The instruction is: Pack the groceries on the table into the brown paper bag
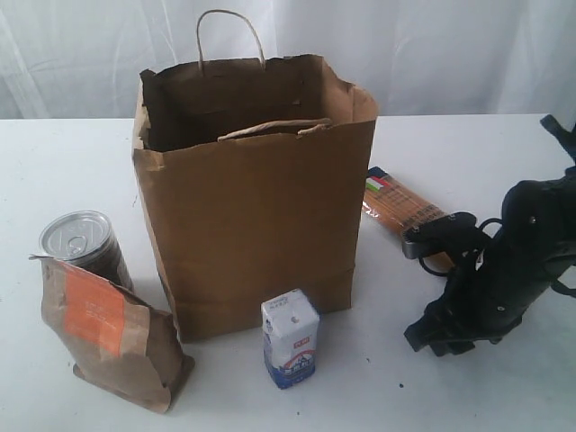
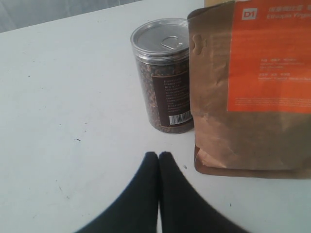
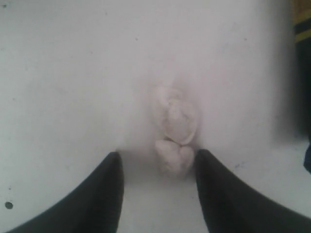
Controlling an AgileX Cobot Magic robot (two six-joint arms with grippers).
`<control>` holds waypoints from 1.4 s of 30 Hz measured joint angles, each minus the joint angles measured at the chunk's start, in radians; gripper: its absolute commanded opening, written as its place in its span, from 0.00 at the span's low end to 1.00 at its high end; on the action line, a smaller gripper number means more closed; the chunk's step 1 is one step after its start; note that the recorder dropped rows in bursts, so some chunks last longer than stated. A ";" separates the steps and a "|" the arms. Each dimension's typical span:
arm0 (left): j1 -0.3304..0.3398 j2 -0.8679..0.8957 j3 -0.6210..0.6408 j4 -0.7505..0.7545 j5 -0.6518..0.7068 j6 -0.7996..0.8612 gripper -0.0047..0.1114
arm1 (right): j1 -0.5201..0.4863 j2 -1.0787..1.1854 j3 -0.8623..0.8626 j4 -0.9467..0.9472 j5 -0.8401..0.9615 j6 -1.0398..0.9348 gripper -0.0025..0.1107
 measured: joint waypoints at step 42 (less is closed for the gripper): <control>0.000 0.000 0.000 0.000 0.000 0.000 0.04 | 0.000 -0.584 0.067 0.040 0.088 0.026 0.02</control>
